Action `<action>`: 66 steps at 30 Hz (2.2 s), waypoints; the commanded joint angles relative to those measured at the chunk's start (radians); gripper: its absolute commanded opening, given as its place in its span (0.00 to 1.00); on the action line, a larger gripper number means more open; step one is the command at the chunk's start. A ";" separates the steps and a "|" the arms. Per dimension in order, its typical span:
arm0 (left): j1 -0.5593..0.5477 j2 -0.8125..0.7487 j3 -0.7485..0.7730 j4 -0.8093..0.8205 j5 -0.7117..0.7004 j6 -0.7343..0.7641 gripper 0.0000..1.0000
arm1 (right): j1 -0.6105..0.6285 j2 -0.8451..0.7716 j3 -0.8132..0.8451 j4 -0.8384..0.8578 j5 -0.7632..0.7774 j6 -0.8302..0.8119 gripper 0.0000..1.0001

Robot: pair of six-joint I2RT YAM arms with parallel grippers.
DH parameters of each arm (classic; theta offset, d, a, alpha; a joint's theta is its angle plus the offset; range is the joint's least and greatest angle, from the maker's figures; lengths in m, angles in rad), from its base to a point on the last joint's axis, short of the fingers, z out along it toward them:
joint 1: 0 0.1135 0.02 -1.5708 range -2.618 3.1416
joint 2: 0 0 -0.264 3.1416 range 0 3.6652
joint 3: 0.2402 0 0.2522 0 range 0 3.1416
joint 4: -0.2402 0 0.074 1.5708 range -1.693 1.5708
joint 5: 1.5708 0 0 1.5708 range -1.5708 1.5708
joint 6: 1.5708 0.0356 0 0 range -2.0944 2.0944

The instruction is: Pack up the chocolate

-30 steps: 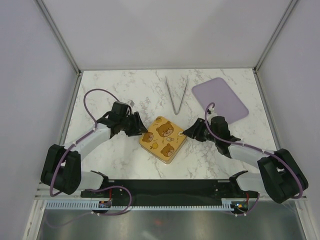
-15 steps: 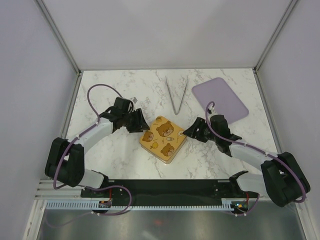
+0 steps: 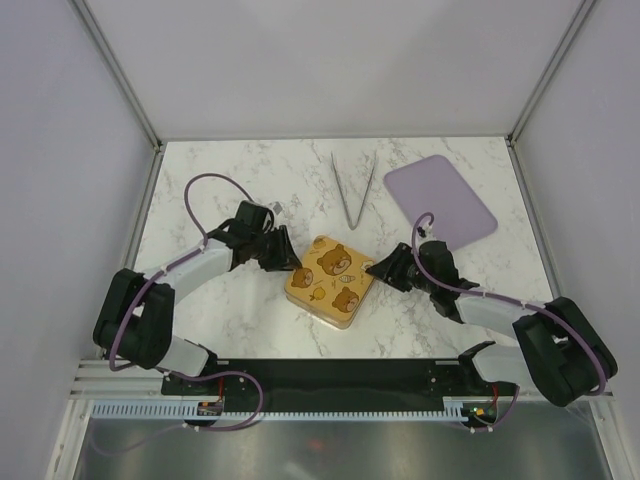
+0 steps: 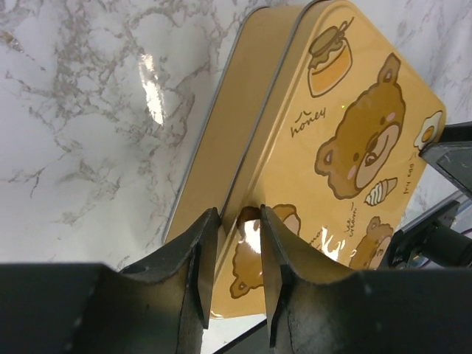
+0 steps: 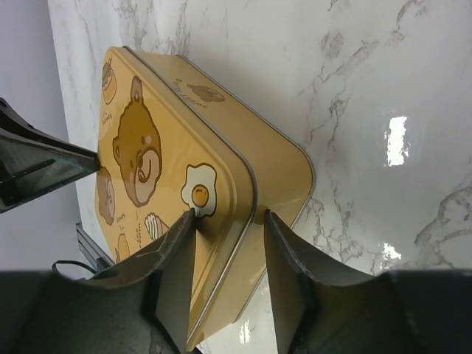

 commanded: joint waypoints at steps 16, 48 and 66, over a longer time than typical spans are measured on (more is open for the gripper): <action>-0.012 -0.228 0.138 -0.139 -0.064 0.027 0.52 | 0.011 -0.202 0.227 -0.467 0.125 -0.217 0.75; -0.014 -0.060 -0.126 0.105 0.004 -0.071 0.02 | 0.211 0.190 0.238 0.009 -0.309 -0.134 0.00; -0.014 -0.156 -0.036 -0.016 -0.061 -0.021 0.04 | 0.214 0.094 0.315 -0.329 -0.004 -0.272 0.29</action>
